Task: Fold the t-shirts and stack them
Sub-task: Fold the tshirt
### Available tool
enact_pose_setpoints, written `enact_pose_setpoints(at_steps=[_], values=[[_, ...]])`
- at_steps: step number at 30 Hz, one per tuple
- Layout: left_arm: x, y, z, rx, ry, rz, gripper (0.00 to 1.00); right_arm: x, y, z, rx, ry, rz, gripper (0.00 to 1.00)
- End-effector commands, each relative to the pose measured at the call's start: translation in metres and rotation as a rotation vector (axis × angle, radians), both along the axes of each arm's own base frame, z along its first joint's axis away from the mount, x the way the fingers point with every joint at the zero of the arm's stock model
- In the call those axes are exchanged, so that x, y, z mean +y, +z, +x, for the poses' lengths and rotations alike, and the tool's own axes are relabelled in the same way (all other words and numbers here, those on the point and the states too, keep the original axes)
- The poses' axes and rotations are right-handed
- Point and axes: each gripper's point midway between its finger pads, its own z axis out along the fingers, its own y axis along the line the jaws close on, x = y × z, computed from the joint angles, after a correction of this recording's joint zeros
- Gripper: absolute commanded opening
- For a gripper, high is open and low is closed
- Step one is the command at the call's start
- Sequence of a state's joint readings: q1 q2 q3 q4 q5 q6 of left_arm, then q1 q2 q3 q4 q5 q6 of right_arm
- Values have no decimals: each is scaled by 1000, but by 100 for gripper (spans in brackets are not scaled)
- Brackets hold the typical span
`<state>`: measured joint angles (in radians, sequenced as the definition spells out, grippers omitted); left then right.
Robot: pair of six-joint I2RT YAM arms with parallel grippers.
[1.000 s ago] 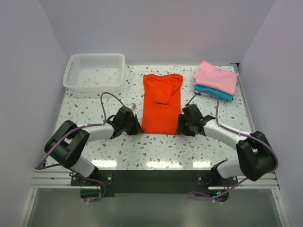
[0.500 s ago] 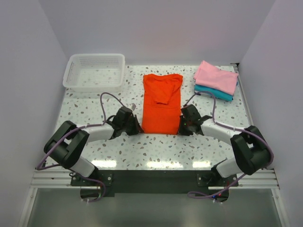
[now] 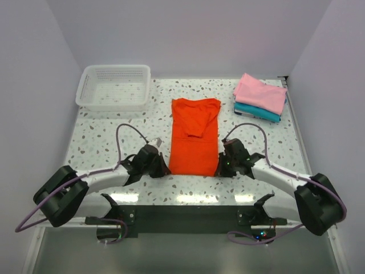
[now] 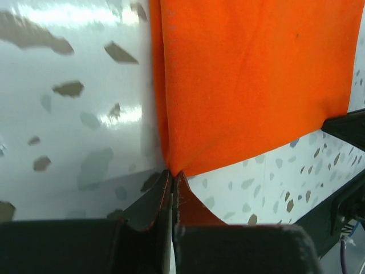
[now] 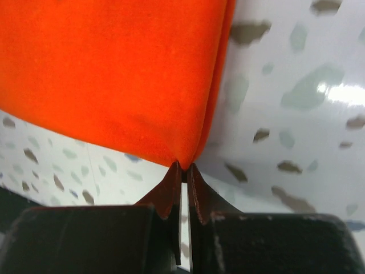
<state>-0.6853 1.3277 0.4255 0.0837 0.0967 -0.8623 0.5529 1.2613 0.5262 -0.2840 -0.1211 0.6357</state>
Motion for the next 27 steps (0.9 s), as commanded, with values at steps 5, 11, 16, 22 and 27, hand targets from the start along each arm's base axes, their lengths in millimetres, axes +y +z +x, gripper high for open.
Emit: enact_pose_setpoints(at_steps=[5,11,16,22,27], values=[[20,-12,-65,93,94,54,0,-2,8,-87,164,78,94,0],[22,-14,-113,159,98,14,0,-12,19,-120,184,49,161,0],[5,-2,-131,170,55,-11,0,-18,23,-142,233,60,190,0],[1,6,-133,146,67,45,0,-22,37,-139,179,72,188,0],[-6,38,-113,35,77,45,0,-34,52,-118,103,74,60,0]])
